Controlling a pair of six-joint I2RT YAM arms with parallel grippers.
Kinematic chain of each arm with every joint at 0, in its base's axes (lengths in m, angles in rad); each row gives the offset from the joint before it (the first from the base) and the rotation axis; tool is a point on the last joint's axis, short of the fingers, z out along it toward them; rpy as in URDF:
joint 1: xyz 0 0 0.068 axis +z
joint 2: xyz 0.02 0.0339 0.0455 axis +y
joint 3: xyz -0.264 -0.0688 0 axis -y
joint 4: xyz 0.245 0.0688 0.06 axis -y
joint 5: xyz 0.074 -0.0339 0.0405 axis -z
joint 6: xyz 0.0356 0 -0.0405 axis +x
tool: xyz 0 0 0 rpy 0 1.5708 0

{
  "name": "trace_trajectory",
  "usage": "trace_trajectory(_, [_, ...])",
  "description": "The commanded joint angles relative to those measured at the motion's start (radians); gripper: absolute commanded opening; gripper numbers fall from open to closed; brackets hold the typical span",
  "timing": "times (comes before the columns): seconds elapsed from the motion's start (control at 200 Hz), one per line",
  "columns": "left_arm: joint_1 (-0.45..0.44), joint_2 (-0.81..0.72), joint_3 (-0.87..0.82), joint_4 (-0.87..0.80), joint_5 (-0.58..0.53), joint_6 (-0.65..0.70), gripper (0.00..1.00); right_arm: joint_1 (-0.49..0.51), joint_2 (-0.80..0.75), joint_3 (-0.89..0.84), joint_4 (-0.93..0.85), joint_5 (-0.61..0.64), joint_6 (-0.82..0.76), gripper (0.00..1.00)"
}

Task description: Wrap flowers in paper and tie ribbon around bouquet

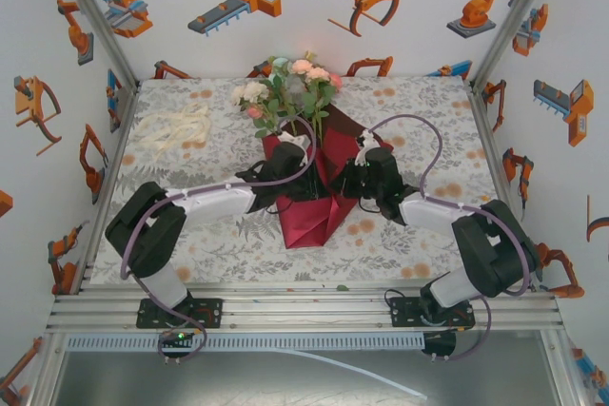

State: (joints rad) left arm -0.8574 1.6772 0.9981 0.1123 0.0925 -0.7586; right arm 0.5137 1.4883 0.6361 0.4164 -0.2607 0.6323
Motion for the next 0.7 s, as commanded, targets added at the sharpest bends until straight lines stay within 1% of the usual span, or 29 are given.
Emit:
trace_trajectory(0.0, [0.017, -0.052, -0.002, -0.079, -0.038, 0.051, 0.35, -0.001, 0.0, -0.002, 0.023, -0.008, -0.003, 0.06])
trace_trajectory(0.15, [0.05, -0.148, -0.052, -0.124, -0.093, 0.073, 0.36, -0.001, 0.024, 0.01, 0.027, -0.031, 0.004, 0.07])
trace_trajectory(0.235, [0.07, -0.226, -0.1, -0.17, -0.173, 0.09, 0.38, -0.001, 0.029, 0.014, 0.028, -0.036, 0.004, 0.07])
trace_trajectory(0.32, [0.12, -0.264, -0.143, -0.202, -0.227, 0.09, 0.38, -0.001, 0.035, 0.022, 0.03, -0.046, 0.003, 0.07])
trace_trajectory(0.396, [0.177, -0.243, -0.166, -0.176, -0.189, 0.096, 0.38, -0.001, 0.041, 0.03, 0.028, -0.049, 0.006, 0.07])
trace_trajectory(0.461, [0.208, -0.198, -0.163, -0.135, -0.122, 0.129, 0.38, 0.0, 0.044, 0.037, 0.027, -0.051, 0.013, 0.07])
trace_trajectory(0.561, [0.218, -0.117, -0.131, -0.101, -0.07, 0.154, 0.37, 0.0, 0.053, 0.043, 0.03, -0.058, 0.021, 0.07])
trace_trajectory(0.691, [0.219, -0.031, -0.109, -0.04, -0.016, 0.12, 0.36, 0.0, 0.056, 0.05, 0.027, -0.068, 0.023, 0.07])
